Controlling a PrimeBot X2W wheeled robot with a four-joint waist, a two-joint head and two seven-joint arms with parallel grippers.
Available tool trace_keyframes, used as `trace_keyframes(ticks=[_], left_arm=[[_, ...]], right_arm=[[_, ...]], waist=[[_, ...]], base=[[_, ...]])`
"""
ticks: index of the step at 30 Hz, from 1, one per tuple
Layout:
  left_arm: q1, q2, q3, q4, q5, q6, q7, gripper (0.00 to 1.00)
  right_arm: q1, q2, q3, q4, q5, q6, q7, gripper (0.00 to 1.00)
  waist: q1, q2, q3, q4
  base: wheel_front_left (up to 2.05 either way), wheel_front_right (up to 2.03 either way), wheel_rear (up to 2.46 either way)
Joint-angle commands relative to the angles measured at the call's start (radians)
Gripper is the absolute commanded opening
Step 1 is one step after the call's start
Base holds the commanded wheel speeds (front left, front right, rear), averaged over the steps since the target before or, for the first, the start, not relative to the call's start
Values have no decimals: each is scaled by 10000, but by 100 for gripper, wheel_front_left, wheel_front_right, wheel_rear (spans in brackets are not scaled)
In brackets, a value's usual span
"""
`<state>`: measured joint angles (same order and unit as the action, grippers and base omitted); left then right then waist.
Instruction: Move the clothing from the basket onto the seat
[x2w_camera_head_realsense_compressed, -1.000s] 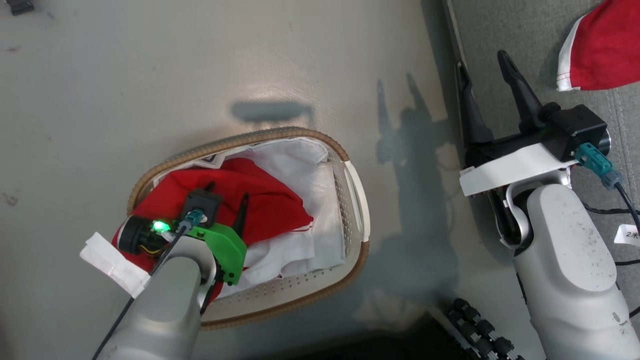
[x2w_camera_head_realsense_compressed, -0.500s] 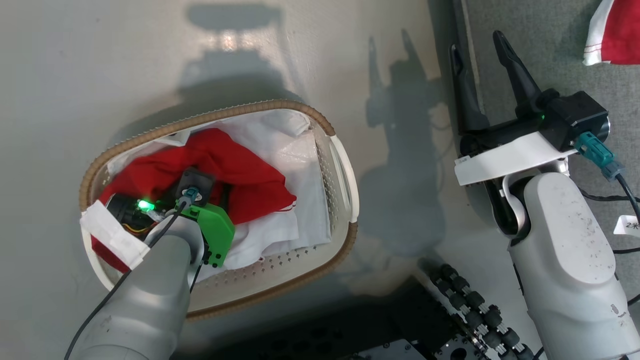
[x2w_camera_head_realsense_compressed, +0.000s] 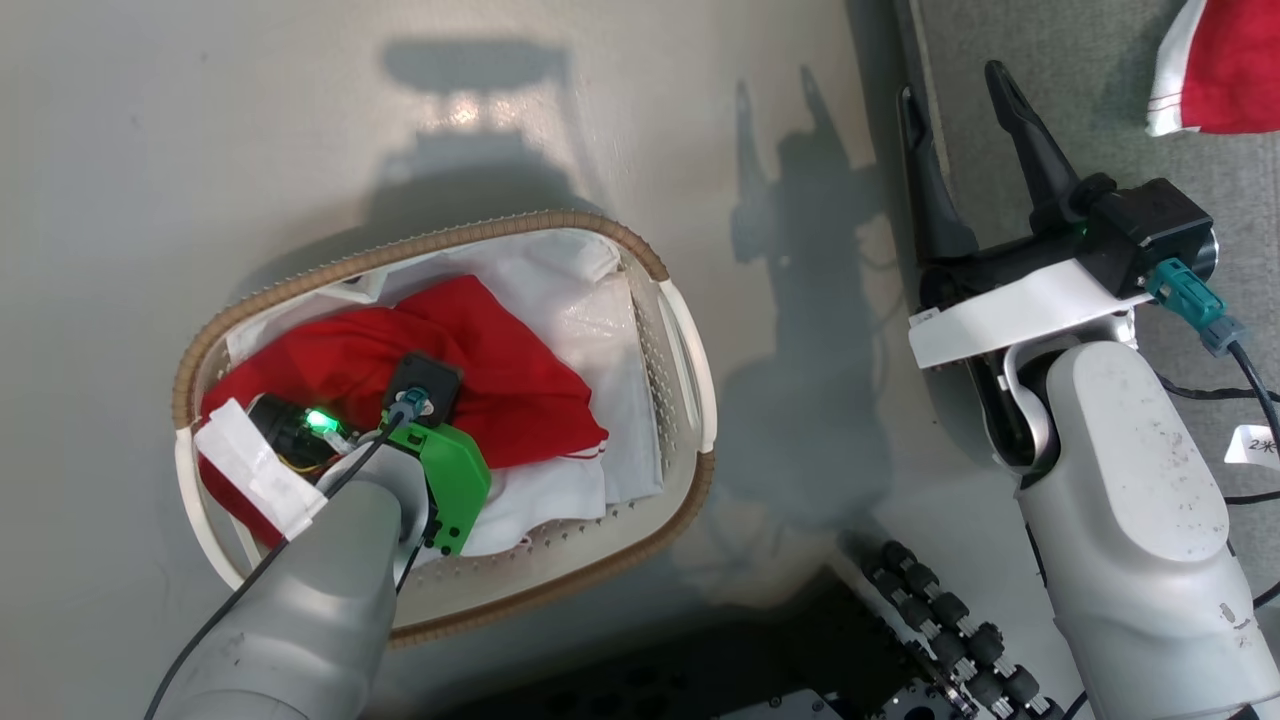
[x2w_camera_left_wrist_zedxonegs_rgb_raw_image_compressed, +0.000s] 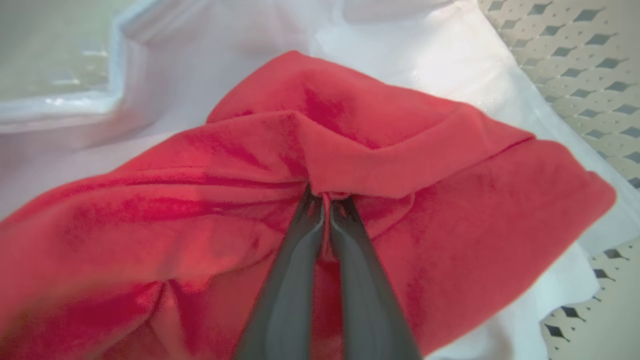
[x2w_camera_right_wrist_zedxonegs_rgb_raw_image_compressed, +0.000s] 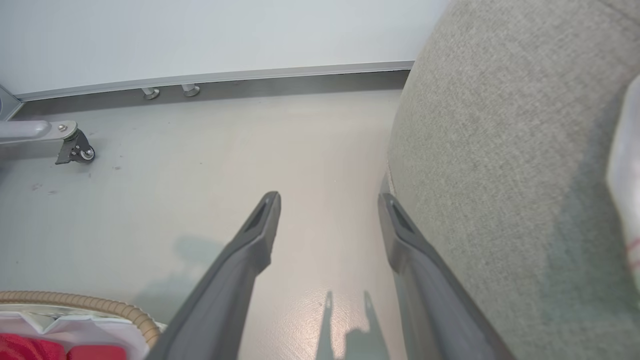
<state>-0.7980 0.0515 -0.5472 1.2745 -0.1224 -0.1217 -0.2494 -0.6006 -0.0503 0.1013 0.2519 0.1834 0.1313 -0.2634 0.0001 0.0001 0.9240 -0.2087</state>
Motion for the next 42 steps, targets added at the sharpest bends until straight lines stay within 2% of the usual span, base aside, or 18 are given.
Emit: trace_keyframes(ticks=[1, 5, 8, 12, 26, 42], left_arm=[[191, 8, -11, -39, -133, -29, -86, 0], [567, 3, -167, -518, -480, -77, -167, 0], [1024, -3, -63, -1485, -1152, -84, -167, 0], [1754, 12, -110, -2596, -1532, -92, -161, 0], [3895, 4, -247, -5120, -2171, -100, -165, 0], [5727, 5, 1094, -7768, -1884, -104, -166, 0]], right_arm=[[97, -24, -8, 84, 2, -10, -18, 100], [328, -27, -3, 290, 47, -12, -20, 100], [526, -25, 41, 476, 75, -10, -18, 100], [881, -24, -40, 715, 212, -12, -18, 100], [1986, -103, 160, 1283, 175, -12, -20, 100], [3617, -123, 453, 1642, 176, -12, -20, 100]], waist=[[-1, -1, -430, 69], [-1, -1, -1093, 136], [-1, -1, -1677, 220], [-1, -1, -2469, 454], [-1, -1, -5023, 1137], [-1, -1, -7406, 1599]], base=[[0, 0, 0], [0, 0, 0], [0, 0, 0], [0, 0, 0], [0, 0, 0], [0, 0, 0]])
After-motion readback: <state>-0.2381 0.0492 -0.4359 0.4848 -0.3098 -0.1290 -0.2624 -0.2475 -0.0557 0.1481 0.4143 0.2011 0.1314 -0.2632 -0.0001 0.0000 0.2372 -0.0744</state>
